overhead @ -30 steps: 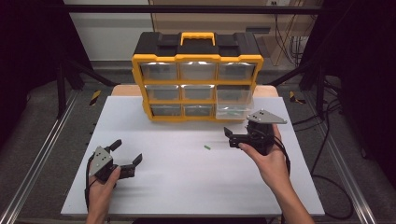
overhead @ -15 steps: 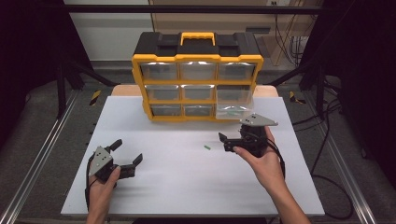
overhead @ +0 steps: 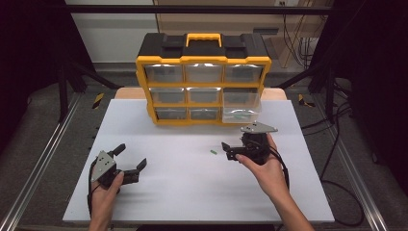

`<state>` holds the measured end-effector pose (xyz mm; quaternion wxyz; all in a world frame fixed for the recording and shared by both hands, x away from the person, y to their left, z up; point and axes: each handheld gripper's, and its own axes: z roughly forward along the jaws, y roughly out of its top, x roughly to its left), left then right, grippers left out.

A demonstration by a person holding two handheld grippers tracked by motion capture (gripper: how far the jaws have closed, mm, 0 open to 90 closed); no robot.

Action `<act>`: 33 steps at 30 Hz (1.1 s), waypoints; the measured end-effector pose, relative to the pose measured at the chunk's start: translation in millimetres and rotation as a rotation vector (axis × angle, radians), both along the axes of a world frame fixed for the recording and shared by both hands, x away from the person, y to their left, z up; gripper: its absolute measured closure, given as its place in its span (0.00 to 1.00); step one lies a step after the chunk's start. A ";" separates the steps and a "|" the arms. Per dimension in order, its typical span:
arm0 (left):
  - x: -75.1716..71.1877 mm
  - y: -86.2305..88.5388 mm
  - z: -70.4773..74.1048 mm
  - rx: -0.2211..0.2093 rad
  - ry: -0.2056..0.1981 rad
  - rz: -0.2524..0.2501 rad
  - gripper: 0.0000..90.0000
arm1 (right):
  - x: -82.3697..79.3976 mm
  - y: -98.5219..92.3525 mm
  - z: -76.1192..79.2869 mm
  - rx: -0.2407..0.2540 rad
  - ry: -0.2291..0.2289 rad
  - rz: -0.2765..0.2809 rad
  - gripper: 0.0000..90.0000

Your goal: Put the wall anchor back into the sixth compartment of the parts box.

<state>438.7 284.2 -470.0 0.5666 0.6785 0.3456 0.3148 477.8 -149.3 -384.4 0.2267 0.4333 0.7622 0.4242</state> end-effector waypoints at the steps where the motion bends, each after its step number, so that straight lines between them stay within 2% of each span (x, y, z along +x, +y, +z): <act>1: -0.1 0.0 0.1 0.000 -0.001 0.001 0.02 | 0.8 -0.4 -1.1 0.001 0.003 -0.001 0.09; 8: 0.1 0.3 0.0 0.000 0.000 0.003 0.02 | 4.3 -0.4 -11.8 -0.010 0.054 0.007 0.09; 23: -0.1 0.4 0.2 0.002 -0.001 0.003 0.02 | 18.9 10.2 -31.7 0.005 0.162 0.027 0.11; 33: -0.1 0.8 0.2 0.003 0.000 0.003 0.02 | 31.2 20.4 -40.5 -0.024 0.183 0.054 0.15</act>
